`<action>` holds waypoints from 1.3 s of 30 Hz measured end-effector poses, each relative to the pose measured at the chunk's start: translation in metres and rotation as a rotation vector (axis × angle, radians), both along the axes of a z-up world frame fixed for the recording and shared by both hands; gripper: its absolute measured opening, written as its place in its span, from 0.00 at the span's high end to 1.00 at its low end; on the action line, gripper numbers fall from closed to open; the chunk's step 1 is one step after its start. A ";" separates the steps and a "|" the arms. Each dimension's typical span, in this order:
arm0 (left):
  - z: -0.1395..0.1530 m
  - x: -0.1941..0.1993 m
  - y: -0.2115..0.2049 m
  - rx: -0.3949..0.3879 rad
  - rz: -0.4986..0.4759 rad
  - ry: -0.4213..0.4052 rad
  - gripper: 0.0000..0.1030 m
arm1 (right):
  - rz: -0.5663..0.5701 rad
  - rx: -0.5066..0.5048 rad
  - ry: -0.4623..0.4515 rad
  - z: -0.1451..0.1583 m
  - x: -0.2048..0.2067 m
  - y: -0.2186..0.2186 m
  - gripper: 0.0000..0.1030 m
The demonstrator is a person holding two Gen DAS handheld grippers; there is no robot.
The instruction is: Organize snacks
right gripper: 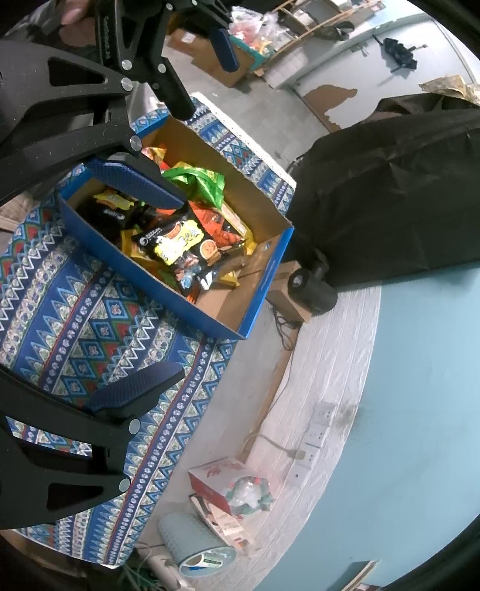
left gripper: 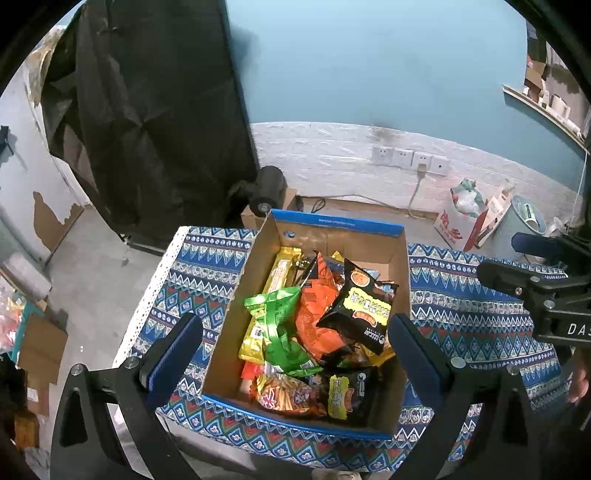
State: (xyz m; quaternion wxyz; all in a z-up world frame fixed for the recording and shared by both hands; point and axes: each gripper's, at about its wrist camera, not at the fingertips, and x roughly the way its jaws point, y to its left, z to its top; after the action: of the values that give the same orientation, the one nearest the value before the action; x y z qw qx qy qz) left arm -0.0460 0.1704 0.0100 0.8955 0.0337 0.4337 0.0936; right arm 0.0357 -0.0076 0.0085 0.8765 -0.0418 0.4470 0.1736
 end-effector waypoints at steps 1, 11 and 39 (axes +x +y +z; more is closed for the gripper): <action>-0.001 0.001 0.000 0.001 0.004 0.005 0.02 | -0.002 0.001 0.000 0.000 0.000 -0.001 0.19; -0.004 0.000 0.001 0.018 0.016 0.014 0.02 | -0.004 -0.002 0.003 0.001 0.001 -0.002 0.19; -0.003 -0.003 -0.003 0.005 0.000 0.016 0.02 | -0.005 0.000 0.000 0.003 0.000 -0.003 0.19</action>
State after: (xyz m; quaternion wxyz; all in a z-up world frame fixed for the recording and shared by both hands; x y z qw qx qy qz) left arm -0.0490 0.1670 0.0069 0.8919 0.0364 0.4407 0.0945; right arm 0.0356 -0.0104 0.0112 0.8770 -0.0407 0.4471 0.1715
